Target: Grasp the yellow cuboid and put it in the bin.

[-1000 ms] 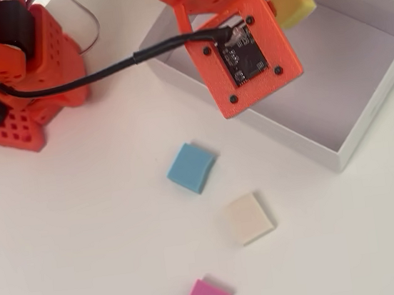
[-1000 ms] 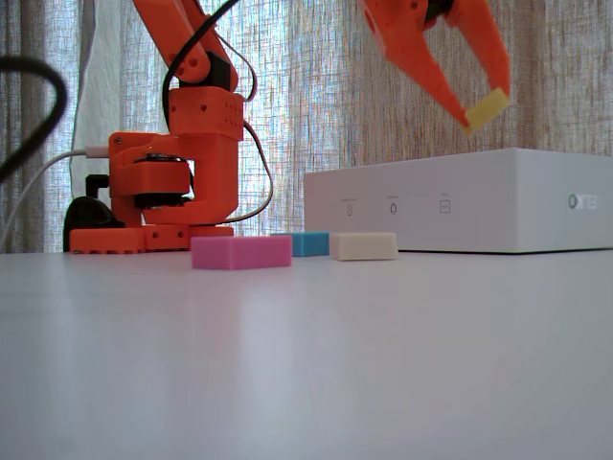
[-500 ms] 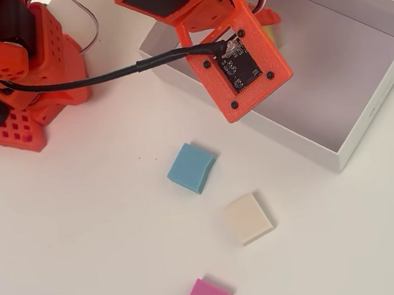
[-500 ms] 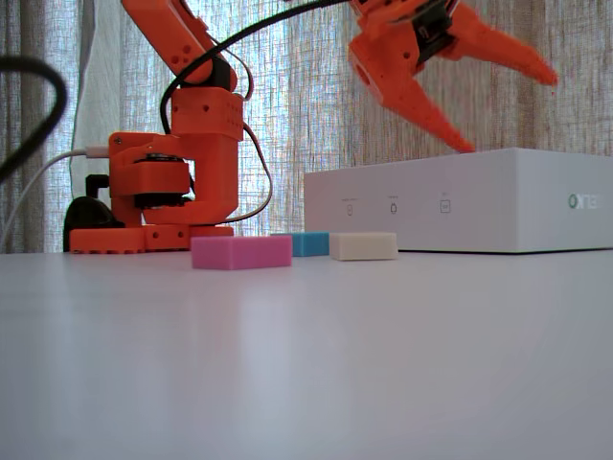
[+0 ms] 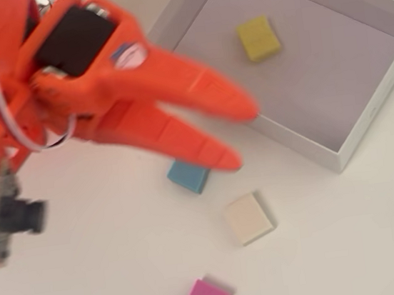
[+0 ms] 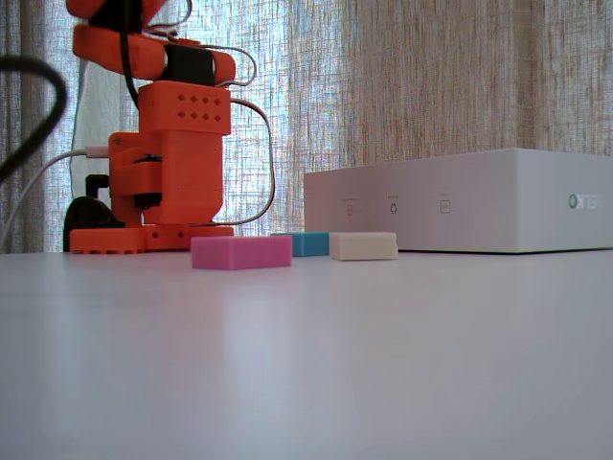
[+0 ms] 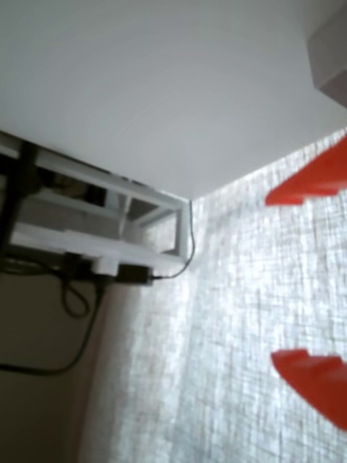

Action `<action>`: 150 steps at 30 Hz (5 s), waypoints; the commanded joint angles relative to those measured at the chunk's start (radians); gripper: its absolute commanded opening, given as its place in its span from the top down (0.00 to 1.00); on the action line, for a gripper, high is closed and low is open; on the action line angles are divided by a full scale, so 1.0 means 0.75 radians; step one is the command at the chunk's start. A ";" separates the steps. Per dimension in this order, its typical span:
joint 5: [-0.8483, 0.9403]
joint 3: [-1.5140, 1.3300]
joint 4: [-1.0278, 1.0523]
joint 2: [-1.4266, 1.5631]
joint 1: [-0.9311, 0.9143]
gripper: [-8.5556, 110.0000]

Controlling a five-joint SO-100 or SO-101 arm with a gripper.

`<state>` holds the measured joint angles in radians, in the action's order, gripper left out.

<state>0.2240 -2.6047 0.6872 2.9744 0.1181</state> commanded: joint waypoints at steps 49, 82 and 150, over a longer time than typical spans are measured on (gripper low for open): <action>0.008 -0.456 0.859 0.446 -0.145 1.00; 0.008 -0.456 0.859 0.446 -0.145 1.00; 0.008 -0.456 0.859 0.446 -0.145 1.00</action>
<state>0.2240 -2.9514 1.3361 3.3134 0.0107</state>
